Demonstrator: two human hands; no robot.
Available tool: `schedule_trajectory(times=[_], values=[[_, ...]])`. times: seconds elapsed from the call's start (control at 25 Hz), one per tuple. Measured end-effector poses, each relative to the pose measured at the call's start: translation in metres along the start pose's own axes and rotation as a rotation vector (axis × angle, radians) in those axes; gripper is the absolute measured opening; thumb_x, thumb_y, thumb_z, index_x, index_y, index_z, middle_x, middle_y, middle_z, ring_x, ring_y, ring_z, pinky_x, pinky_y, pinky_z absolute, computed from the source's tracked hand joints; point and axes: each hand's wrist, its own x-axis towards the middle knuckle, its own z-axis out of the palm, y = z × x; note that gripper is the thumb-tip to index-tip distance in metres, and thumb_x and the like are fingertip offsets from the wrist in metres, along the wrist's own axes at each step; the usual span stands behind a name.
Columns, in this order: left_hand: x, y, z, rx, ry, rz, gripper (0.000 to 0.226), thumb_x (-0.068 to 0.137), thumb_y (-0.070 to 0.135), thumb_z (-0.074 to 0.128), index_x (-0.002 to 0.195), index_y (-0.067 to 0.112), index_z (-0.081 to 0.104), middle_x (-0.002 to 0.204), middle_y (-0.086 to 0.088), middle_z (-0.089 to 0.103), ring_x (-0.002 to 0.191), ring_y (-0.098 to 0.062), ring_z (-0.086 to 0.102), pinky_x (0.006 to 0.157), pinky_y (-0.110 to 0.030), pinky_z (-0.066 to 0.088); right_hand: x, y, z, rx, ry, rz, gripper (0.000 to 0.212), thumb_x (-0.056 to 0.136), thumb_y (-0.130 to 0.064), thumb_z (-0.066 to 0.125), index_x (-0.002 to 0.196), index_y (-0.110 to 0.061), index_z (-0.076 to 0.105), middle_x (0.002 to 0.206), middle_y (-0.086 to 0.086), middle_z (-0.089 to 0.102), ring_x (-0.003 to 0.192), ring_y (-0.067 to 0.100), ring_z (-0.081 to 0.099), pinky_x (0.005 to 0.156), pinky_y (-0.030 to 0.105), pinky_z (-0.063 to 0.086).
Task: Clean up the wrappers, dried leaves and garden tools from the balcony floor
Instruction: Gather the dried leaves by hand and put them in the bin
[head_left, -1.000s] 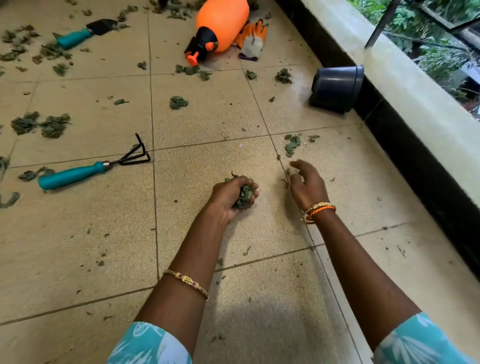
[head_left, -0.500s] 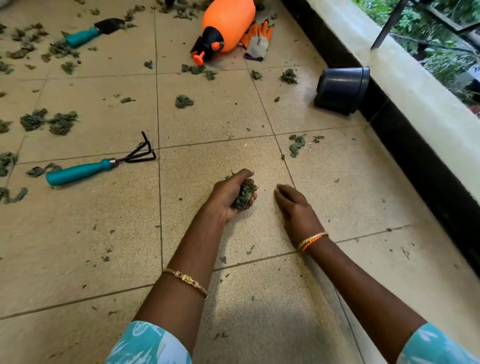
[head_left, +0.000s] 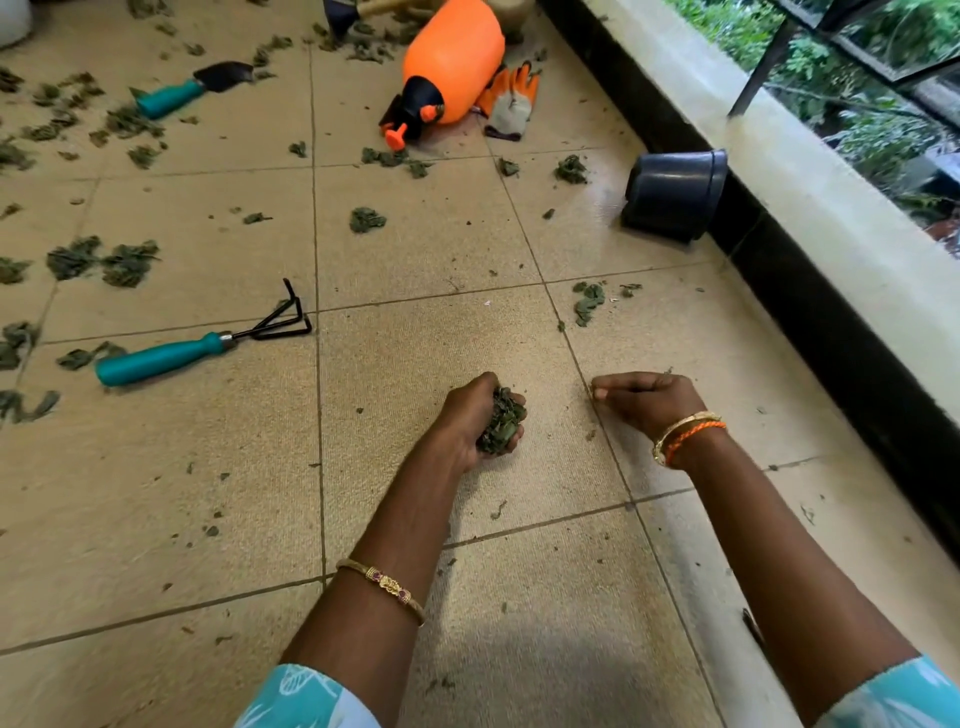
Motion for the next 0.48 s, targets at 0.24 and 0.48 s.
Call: schedule_trajectory(times=[0.24,0.48], values=[[-0.003,-0.004,0.011,0.116,-0.093,0.011,0.032,0.101,0.023,0.034,0.091,0.003,0.057,0.069,-0.011,0.059,0.048,-0.017,0.054,0.041,-0.021,0.045,-0.024,-0.016,0.038,-0.147,-0.127,-0.138,0.052,0.071,0.009,0.072,0.119,-0.004,0.058,0.074,0.005,0.066,0.070,0.015,0.068,0.068,0.024,0.056],[0.005,-0.002,0.020,0.150,-0.021,0.069,0.027,0.100,0.022,0.038,0.093,0.005,0.058,0.076,-0.011,0.062,0.054,-0.018,0.057,0.044,-0.023,0.047,-0.024,-0.022,0.054,-0.511,-0.090,-0.416,0.050,0.082,0.002,0.064,0.127,-0.018,0.054,0.085,0.006,0.072,0.075,0.010,0.066,0.072,0.017,0.054]])
